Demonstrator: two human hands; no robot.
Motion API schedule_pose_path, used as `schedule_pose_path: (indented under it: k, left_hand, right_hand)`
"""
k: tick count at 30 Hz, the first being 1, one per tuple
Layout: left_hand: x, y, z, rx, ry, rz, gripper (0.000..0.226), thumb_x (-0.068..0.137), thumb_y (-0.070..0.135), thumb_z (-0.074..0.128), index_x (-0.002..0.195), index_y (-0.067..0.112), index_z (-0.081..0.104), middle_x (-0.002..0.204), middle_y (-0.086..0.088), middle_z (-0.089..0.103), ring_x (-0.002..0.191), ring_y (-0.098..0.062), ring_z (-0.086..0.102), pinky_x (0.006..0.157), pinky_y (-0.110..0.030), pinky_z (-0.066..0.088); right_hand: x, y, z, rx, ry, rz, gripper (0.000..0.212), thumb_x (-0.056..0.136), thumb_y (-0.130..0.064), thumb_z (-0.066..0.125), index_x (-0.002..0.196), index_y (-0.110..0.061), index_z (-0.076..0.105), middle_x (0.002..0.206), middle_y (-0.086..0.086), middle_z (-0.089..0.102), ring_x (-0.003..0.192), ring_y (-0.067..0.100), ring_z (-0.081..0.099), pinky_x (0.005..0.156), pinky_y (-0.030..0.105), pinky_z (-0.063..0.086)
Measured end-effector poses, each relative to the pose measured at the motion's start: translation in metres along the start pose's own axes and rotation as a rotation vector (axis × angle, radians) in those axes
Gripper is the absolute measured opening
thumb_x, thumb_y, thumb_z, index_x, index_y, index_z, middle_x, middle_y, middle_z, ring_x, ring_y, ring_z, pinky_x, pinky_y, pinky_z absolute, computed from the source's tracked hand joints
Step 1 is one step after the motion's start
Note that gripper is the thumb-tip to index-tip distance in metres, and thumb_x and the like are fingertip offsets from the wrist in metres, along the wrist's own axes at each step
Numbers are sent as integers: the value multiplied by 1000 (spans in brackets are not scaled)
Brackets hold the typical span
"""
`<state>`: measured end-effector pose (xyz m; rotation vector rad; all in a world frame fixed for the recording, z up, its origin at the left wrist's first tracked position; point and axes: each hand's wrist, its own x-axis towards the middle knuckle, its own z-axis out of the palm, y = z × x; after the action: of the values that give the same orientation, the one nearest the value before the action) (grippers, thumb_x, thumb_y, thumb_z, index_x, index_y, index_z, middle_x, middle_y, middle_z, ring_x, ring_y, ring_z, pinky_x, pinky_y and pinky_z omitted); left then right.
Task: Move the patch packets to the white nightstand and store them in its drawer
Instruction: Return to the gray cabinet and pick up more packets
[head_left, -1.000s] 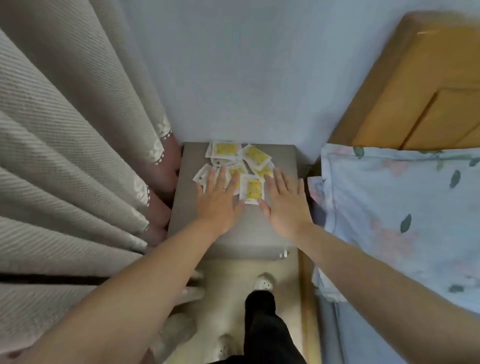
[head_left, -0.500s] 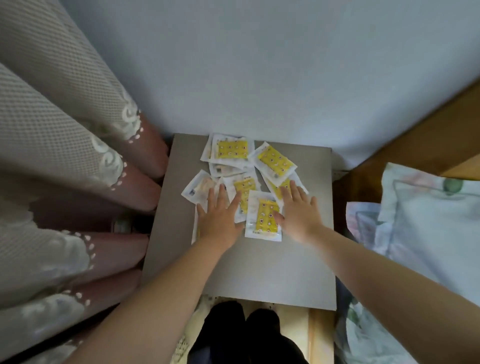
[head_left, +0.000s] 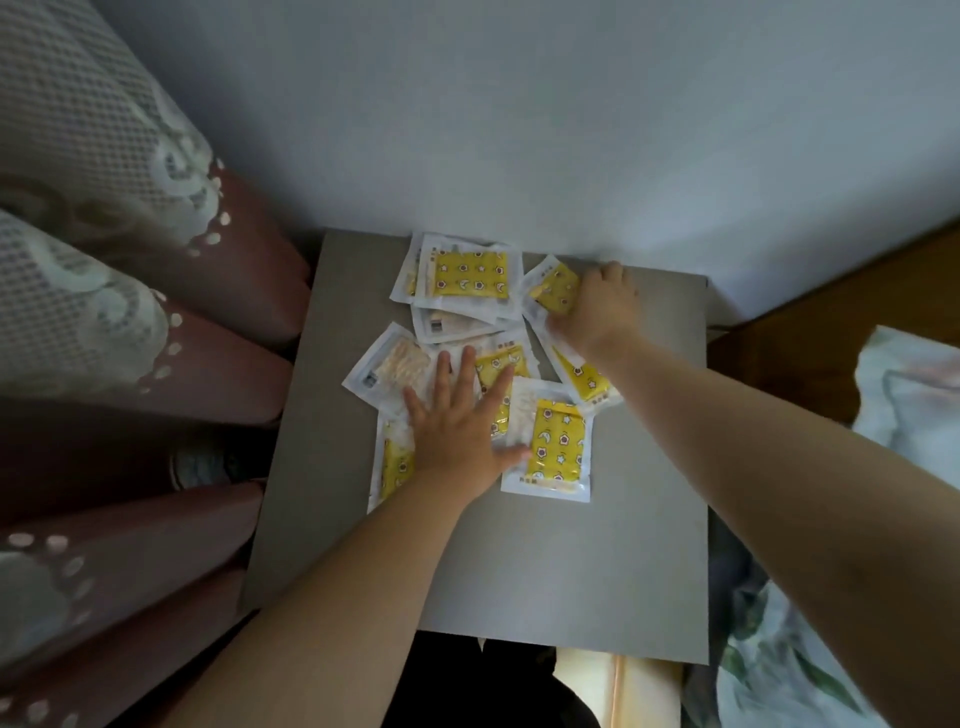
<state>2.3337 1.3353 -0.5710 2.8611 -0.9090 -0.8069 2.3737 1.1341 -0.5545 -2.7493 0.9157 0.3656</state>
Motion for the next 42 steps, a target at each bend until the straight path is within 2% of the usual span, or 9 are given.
schedule_pose_path:
  k: [8, 11, 15, 22, 27, 31, 34, 37, 42]
  left_hand:
    - [3, -1, 0, 4, -46, -7, 98, 78, 79, 41, 143, 44, -24, 151, -2, -38, 137, -31, -37, 108, -68, -9]
    - [3, -1, 0, 5, -48, -9, 99, 78, 79, 40, 142, 44, -26, 150, -2, -39, 136, -31, -38, 109, -68, -9]
    - [3, -1, 0, 21, -52, -13, 100, 78, 80, 39, 142, 43, -27, 150, -3, -40, 136, -32, -38, 108, -67, -9]
    - [5, 0, 0, 31, -56, -9, 100, 78, 79, 40, 142, 43, -28, 150, -3, -40, 135, -32, -39, 107, -67, -9]
    - [3, 1, -3, 16, -58, 0, 100, 79, 77, 43, 144, 42, -25, 151, -3, -38, 137, -32, -36, 107, -66, -9]
    - [1, 0, -8, 6, -60, 15, 98, 81, 71, 49, 146, 43, -20, 154, -3, -34, 138, -32, -34, 109, -65, -8]
    - [-4, -2, -10, 68, -26, 50, 91, 85, 68, 46, 148, 41, -14, 156, -5, -28, 140, -33, -30, 111, -63, -7]
    - [-10, 4, -11, 77, 51, 21, 82, 89, 60, 48, 151, 35, 1, 159, -6, -19, 144, -32, -23, 113, -58, -7]
    - [-18, 32, -19, -13, 217, 36, 58, 90, 48, 54, 138, 21, 37, 138, -3, 40, 129, -24, 32, 104, -37, 28]
  right_hand:
    - [7, 7, -37, 435, -111, 132, 22, 87, -25, 61, 98, -7, 64, 93, 10, 65, 90, 26, 62, 68, 27, 40]
    - [-8, 34, -45, 626, -161, 349, 27, 85, -24, 67, 105, -6, 66, 97, 9, 65, 81, 19, 58, 65, 25, 43]
    - [-31, 49, -23, 411, -356, 400, 27, 88, -29, 62, 103, -7, 65, 101, 11, 63, 88, 22, 57, 70, 28, 41]
    - [-36, 30, 4, 252, -186, 399, 63, 74, -26, 76, 125, -10, 43, 125, 13, 49, 120, 29, 47, 86, 35, 44]
    - [-32, 29, -7, 279, -303, 375, 40, 72, -31, 77, 102, -14, 57, 81, 0, 58, 84, 22, 60, 64, 29, 44]
    - [-45, 47, -7, 396, -310, 403, 36, 72, -30, 79, 97, -11, 61, 87, 3, 61, 84, 22, 60, 66, 28, 44]
    - [-64, 67, -6, 533, -287, 416, 28, 78, -25, 75, 99, -10, 64, 79, 0, 59, 85, 22, 61, 58, 24, 41]
    - [-87, 86, -5, 731, -320, 573, 28, 79, -26, 76, 96, -9, 63, 91, 2, 60, 97, 22, 61, 79, 29, 48]
    - [-117, 105, 16, 1134, -321, 713, 19, 68, -13, 84, 79, -14, 69, 98, 10, 72, 94, 31, 69, 92, 49, 52]
